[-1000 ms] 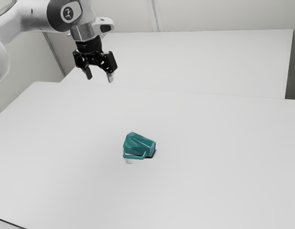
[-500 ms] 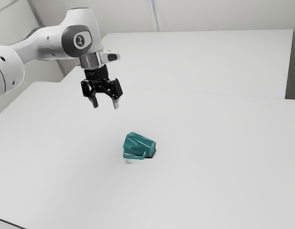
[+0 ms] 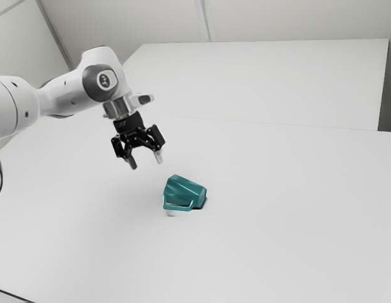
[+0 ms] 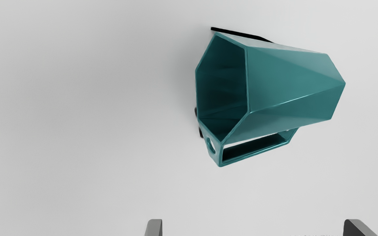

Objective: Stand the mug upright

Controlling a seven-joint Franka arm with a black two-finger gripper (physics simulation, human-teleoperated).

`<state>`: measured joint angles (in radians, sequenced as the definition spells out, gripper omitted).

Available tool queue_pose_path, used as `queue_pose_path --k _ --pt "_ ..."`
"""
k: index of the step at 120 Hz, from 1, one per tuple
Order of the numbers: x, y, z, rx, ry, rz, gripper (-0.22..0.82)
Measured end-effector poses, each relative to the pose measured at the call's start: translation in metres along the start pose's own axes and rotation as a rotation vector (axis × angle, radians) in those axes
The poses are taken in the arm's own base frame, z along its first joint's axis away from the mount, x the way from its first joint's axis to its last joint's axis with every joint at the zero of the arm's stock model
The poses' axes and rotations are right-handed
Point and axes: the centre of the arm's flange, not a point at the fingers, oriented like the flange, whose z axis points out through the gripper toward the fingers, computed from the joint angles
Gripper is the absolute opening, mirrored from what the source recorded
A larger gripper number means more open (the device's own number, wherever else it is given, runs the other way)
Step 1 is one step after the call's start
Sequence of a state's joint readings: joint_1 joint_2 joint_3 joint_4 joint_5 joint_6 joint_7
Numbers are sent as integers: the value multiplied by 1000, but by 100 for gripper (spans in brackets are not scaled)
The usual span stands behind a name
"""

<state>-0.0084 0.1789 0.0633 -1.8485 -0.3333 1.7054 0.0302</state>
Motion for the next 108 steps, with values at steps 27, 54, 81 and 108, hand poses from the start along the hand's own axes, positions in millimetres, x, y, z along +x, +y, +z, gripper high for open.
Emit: queue_pose_path --k 27,54,81,108 --pt "4 -15 37 -161 -41 19 60" --pt "7 -20 52 -232 -18 85 60" --pt "16 -26 61 -276 19 149 60" --pt "15 -37 76 -356 38 170 60"
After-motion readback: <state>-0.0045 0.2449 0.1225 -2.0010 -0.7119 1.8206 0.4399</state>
